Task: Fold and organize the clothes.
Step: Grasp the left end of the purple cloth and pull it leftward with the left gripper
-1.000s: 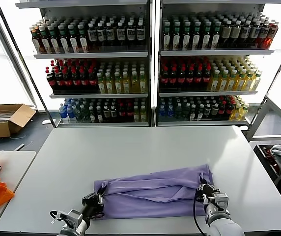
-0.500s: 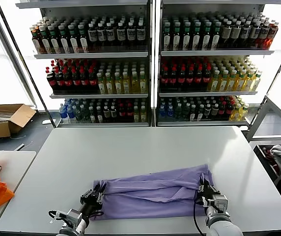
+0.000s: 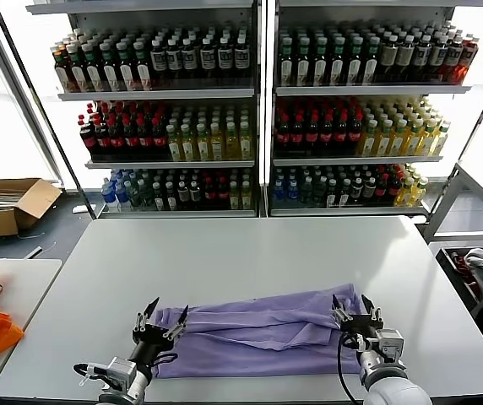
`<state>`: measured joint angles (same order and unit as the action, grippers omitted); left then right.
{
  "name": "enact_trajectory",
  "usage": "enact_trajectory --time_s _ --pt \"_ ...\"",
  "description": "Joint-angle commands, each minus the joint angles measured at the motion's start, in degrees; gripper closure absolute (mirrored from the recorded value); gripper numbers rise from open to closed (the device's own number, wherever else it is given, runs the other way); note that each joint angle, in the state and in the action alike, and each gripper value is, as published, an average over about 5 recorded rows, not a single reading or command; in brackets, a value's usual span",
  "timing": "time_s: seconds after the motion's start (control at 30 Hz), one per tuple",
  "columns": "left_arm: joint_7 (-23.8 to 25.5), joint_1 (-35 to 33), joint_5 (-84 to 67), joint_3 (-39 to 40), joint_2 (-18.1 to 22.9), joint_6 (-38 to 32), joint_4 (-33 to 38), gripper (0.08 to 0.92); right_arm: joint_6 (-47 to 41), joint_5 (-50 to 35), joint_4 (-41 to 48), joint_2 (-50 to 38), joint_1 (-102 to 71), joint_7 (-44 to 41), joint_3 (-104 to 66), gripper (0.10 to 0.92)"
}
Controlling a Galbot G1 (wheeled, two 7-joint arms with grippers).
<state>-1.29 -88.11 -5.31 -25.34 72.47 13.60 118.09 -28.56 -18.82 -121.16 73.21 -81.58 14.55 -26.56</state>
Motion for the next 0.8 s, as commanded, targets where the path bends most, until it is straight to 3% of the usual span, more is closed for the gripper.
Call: enact_trajectory --time_s 0.03,0.23,0.8 --pt "-5.85 -2.08 -0.35 -3.74 3.59 4.10 2.46 0.269 -0.05 -1.61 -3.78 -1.56 1.64 -0.10 0.21 0.233" --pt "-7.68 -3.83 -2.36 -3.78 5.98 5.05 1.46 0.181 -0.42 -2.09 -3.25 -4.13 3.23 -0.09 1.52 0.203" --pt "-6.55 -4.54 -6.48 -1.14 8.80 5.86 0.18 0.177 -0.01 -1.75 -0.89 -3.29 4.65 -0.03 4.13 0.203"
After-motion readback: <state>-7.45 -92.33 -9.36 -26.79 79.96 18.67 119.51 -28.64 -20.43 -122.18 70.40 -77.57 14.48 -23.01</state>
